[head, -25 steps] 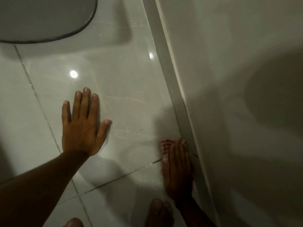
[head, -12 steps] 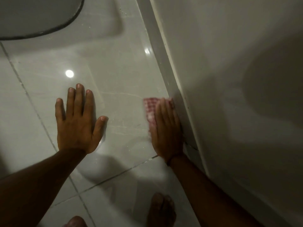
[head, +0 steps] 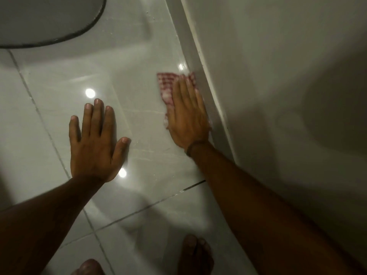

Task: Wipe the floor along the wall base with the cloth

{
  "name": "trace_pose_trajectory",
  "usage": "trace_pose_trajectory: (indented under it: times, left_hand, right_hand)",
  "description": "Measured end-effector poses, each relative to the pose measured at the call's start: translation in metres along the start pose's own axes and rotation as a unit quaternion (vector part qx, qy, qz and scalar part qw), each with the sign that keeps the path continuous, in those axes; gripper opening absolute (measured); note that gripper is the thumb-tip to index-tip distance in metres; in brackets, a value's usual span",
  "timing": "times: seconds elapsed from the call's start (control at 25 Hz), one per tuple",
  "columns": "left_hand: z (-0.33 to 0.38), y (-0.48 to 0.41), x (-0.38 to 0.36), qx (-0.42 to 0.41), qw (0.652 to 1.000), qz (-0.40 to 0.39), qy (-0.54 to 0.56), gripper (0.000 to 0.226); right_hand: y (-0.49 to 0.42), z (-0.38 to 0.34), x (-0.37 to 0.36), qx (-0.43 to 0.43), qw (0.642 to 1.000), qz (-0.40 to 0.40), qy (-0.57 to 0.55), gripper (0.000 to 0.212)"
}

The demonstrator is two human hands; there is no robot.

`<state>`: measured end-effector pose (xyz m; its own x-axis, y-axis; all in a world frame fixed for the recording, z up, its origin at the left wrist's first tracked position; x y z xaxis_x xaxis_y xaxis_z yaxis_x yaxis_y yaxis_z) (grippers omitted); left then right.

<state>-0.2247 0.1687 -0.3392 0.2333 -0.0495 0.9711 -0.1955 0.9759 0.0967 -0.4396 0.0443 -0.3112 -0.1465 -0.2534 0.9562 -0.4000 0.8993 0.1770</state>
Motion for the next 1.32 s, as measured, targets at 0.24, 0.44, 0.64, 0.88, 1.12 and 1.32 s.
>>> trace_pose_trajectory:
  times: [0.24, 0.44, 0.64, 0.88, 1.12, 1.32]
  left_hand:
    - [-0.002, 0.000, -0.003, -0.001, 1.000, 0.002, 0.009, 0.085]
    - [-0.001, 0.001, -0.003, 0.002, 1.000, 0.008, 0.015, 0.085]
    - [-0.001, 0.002, -0.003, 0.007, 1.000, 0.001, 0.014, 0.084]
    - [0.001, 0.001, -0.001, 0.011, 1.000, -0.008, 0.013, 0.084]
    - [0.004, 0.005, 0.003, 0.006, 0.999, -0.031, 0.021, 0.083]
    - [0.001, 0.001, 0.018, 0.000, 0.993, -0.109, 0.037, 0.086]
  right_hand:
    - [0.224, 0.034, -0.038, -0.077, 0.996, -0.025, 0.042, 0.063]
    - [0.198, 0.029, -0.036, -0.053, 0.997, -0.037, 0.038, 0.064]
    - [0.032, 0.005, -0.008, -0.006, 1.000, -0.002, 0.002, 0.073]
    - [-0.050, -0.006, 0.000, -0.005, 1.000, -0.011, 0.011, 0.070]
    - [0.130, 0.017, -0.018, -0.046, 0.999, -0.001, -0.018, 0.071]
    - [0.209, 0.044, -0.025, 0.019, 0.991, -0.102, -0.085, 0.113]
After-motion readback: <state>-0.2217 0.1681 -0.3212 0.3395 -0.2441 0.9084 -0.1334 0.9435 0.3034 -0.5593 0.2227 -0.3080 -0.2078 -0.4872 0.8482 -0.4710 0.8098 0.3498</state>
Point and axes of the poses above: each hand's wrist, its own y-axis away from the middle knuckle, its own x-axis out of the back of the hand, z = x × y, the point moved 5 cm from there along -y, towards the middle knuckle, and after that the axes turned 5 degrees about x, right-handed, at the moved point
